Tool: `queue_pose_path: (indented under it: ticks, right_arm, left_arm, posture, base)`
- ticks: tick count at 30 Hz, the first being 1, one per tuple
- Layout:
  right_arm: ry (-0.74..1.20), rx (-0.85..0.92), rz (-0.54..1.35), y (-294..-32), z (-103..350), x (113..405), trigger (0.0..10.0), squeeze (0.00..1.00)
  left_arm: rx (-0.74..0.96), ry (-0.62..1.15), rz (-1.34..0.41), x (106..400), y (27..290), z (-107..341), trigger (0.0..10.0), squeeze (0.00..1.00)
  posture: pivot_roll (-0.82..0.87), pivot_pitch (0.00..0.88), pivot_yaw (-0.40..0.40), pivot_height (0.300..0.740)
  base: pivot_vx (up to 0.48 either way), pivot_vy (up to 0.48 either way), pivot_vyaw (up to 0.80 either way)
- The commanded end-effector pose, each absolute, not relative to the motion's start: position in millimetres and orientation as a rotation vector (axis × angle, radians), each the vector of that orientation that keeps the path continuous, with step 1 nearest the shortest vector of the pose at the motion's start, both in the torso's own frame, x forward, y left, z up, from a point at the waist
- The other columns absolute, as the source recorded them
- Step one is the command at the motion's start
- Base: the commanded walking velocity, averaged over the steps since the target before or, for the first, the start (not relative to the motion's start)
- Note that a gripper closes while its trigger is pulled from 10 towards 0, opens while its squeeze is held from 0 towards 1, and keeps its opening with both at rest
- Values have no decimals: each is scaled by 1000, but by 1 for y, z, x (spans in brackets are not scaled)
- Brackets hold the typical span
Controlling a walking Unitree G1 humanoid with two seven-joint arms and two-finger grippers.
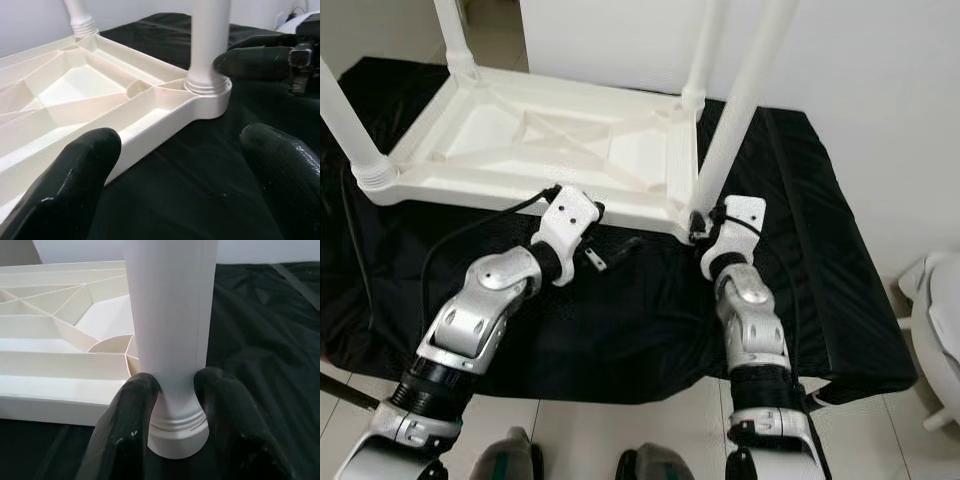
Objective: Building children table
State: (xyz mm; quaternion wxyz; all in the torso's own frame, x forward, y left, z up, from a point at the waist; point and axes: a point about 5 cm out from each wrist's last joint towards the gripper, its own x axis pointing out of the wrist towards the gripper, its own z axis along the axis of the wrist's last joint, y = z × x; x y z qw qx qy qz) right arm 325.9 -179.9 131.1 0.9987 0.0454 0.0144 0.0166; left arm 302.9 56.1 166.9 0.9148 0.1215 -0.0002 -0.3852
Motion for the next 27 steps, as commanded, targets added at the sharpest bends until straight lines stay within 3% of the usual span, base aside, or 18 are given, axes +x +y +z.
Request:
queue_pose_path:
  ticks: [1, 7, 12, 17, 27]
  right_arm:
    - [3, 100, 0, -188, 135, 328, 10000, 0]
    - [-21, 92, 44, -185, 136, 320, 10000, 0]
    - [-39, 125, 205, -166, 128, 282, 10000, 0]
    - [-52, 132, 247, -163, 128, 272, 10000, 0]
    - [-95, 164, 396, -150, 142, 254, 10000, 0]
  left_arm:
    - [255, -8, -618, 311, 60, 167, 10000, 0]
    - [262, 45, -518, 329, 59, 169, 10000, 0]
    - [347, 84, -470, 350, 62, 171, 10000, 0]
    - [379, 91, -470, 355, 63, 170, 10000, 0]
    - [515, 219, -413, 383, 92, 164, 10000, 0]
  posture:
    - [7, 0, -74, 740]
    - [-1, 4, -72, 740]
    - [-26, 11, -56, 740]
    - [-40, 13, -46, 740]
    - [-69, 10, -20, 740]
  base:
    - [0, 0, 0]
    - [0, 0, 0]
    - [0, 0, 0]
    - [0, 0, 0]
    - [0, 0, 0]
